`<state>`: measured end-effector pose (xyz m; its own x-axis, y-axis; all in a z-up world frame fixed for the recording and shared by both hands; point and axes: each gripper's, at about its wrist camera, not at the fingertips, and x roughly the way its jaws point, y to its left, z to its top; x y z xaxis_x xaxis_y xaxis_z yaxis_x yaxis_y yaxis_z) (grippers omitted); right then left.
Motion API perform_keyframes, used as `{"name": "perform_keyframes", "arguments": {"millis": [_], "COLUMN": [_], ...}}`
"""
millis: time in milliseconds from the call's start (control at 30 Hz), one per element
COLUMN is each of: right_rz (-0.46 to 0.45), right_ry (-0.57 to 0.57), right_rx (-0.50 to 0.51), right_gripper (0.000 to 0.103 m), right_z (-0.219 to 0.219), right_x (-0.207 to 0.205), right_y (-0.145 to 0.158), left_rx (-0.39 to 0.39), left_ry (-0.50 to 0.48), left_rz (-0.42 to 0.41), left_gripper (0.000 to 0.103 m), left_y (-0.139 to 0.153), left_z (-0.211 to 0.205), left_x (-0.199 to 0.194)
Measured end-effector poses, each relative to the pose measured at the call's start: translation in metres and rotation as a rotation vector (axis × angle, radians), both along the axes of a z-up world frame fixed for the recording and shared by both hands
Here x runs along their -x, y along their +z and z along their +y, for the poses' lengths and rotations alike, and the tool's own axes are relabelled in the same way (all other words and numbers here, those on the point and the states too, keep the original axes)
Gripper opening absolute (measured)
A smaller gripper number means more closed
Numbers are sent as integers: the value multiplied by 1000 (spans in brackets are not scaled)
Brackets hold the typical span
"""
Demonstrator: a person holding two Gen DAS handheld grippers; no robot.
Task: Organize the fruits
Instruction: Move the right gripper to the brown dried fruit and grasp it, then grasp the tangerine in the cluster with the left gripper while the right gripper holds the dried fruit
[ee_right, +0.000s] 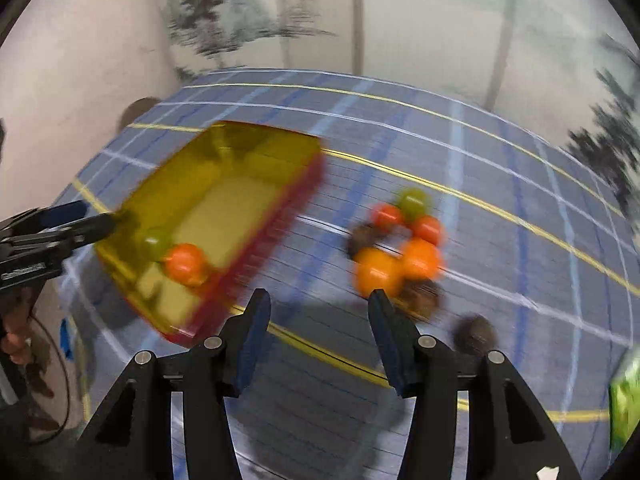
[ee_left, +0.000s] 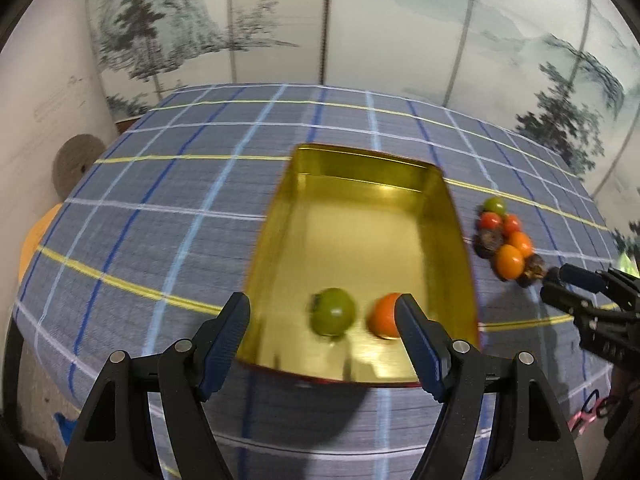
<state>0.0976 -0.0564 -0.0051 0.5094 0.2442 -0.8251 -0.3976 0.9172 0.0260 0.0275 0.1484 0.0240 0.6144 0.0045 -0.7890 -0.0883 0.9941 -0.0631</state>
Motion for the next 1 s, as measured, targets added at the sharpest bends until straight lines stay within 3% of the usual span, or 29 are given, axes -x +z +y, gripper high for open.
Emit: {"name": "perform_keyframes", "arguments": {"millis": [333, 600, 833, 900, 1000], "right_rz": [49, 80, 59, 49, 32], "right_ry": [-191, -220, -208, -200, -189], "right_rx": [10, -11, -34, -26, -11], "right_gripper": [49, 49, 48, 37, 35], "right_z": [-85, -103, -103, -101, -99], "right_x": [-12, -26, -34, -34, -33], "right_y": [-32, -58, -63, -63, -63], "left_rx": [0, 2, 40, 42, 39], "left_ry": [-160, -270, -297, -294, -291], "left_rz": [21, 41, 83, 100, 108], "left_gripper": [75, 75, 75, 74, 74], "left_y": [-4, -10, -22, -26, -32], "left_z": [-76, -130, -154, -157, -163], "left_x": [-17, -37, -56, -62, -67]}}
